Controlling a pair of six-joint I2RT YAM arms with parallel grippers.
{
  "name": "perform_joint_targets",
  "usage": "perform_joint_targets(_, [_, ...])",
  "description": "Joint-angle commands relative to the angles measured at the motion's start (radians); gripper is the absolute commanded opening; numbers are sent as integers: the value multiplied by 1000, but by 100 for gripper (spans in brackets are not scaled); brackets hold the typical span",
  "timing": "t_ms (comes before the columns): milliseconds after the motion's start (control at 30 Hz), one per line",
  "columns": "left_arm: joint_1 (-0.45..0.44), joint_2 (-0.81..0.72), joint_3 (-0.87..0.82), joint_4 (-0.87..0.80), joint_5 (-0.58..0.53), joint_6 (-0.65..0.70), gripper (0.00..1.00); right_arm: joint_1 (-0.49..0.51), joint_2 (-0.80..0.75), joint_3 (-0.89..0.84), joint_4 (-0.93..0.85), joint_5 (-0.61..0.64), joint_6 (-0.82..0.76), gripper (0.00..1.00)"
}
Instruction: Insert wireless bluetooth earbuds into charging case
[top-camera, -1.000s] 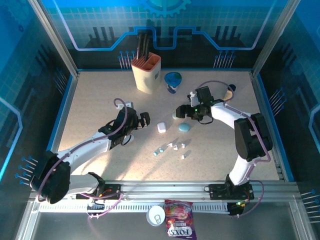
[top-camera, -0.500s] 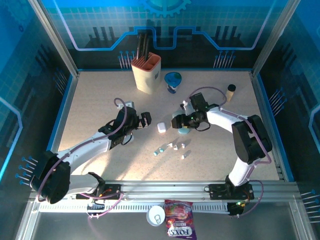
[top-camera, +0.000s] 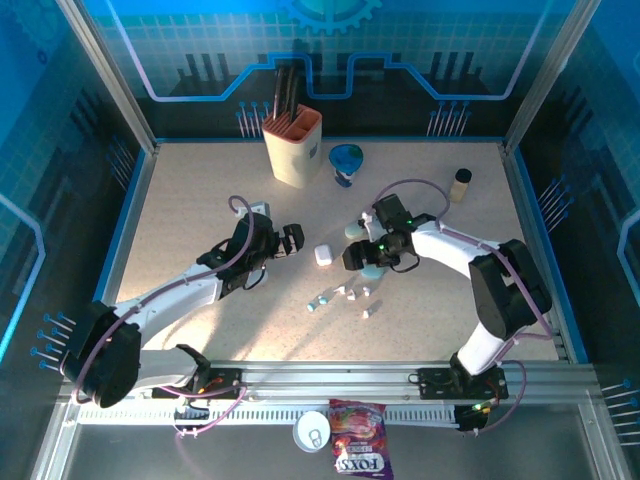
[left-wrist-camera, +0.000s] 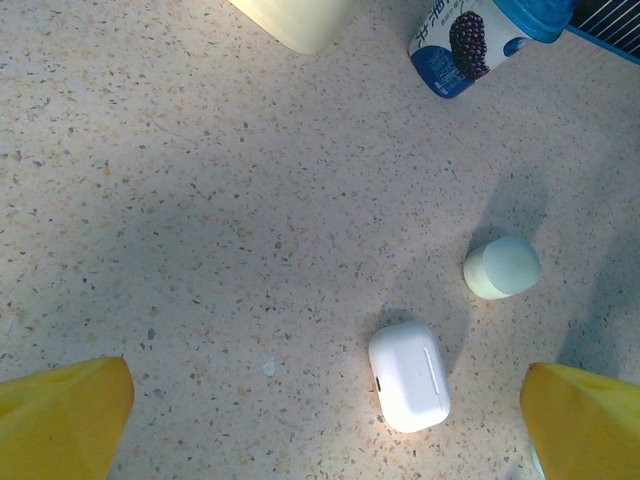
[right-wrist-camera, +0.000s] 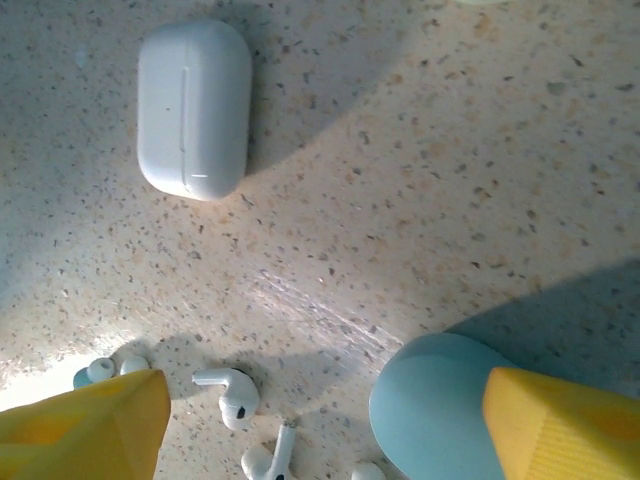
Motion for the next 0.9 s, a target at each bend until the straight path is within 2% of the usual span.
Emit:
perform_joint_targets(0, [6, 25, 20, 24, 33, -4, 99, 6, -4, -11, -82, 67, -23, 85])
perform_joint_targets(300, [6, 54, 30, 49, 69, -1, 99, 5, -50, -10, -67, 70, -34, 85])
perform_joint_targets(400, [5, 52, 20, 78, 98, 37, 99, -6, -84, -12, -68, 65, -30, 84])
perform_joint_targets(500, [6, 43, -14, 174, 176, 111, 99, -29, -130, -37, -44, 47, -1, 84])
perform_joint_targets(600, [5, 50, -71, 346, 268, 213, 97, -74, -205, -93, 14, 21, 58, 83])
perform_joint_targets(667, [4, 75, -68, 404, 379, 318, 97, -115, -263, -130, 53, 6, 99, 83])
perform_joint_targets(767, [-18, 136, 4, 376, 596, 525, 97, -182, -341, -196, 68, 2, 132, 83])
perform_joint_targets(867, [-69, 202, 78, 314, 703, 731, 97, -252, -426, -243, 65, 16, 159, 83])
